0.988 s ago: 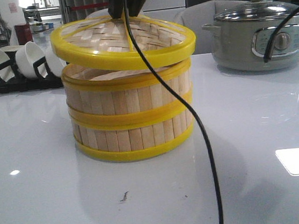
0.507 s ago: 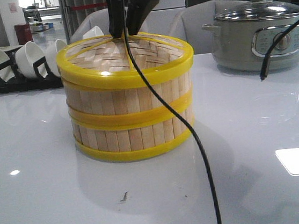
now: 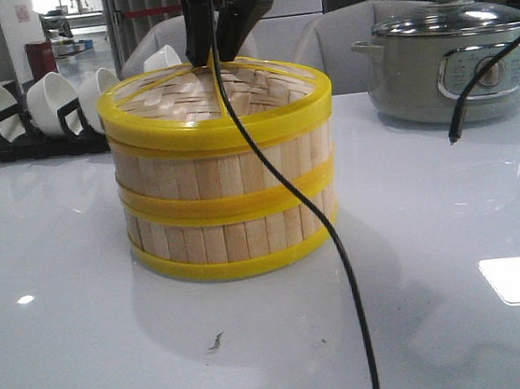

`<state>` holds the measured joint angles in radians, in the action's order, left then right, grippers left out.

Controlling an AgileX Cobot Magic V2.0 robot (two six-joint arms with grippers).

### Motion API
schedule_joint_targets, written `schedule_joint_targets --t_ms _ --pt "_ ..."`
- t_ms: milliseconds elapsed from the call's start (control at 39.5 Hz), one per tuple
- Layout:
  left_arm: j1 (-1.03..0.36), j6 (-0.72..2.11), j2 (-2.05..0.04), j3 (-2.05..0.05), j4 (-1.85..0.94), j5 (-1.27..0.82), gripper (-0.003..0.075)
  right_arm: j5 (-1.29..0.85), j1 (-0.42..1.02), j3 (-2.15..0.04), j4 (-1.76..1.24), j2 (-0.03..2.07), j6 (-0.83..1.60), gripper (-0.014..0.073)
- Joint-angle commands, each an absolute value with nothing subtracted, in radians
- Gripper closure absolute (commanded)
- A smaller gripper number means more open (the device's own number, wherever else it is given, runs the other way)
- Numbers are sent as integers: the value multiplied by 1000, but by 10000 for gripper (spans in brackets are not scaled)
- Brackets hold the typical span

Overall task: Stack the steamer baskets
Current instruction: 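Carry the lid over the stacked baskets with the right gripper, then lower the lid onto the top basket and open the right gripper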

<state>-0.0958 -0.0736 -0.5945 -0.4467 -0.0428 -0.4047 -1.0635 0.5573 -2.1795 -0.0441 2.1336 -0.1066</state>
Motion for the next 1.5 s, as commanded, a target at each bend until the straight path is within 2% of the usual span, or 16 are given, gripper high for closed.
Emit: schedule_joint_targets --t_ms 0,811,912,1065,1115,1470 --pt "-94 -80 -592 -474 -50 -324 636 -992 555 -2217 -39 2069 -96 539" --pt "-94 -80 -592 -474 -50 -324 636 -991 546 -2217 -40 2070 -96 533" --pt "-94 -80 -592 -474 -50 -324 636 -1000 546 -2217 -40 2070 -96 449" --pt "-94 -80 -592 -474 -50 -324 636 -998 546 -2217 -40 2070 -96 223" --pt "-94 -80 -592 -474 -50 -324 636 -994 546 -2217 -40 2070 -96 178" --pt "-94 -80 -592 -474 -50 -324 636 -995 546 -2217 -39 2058 -96 160"
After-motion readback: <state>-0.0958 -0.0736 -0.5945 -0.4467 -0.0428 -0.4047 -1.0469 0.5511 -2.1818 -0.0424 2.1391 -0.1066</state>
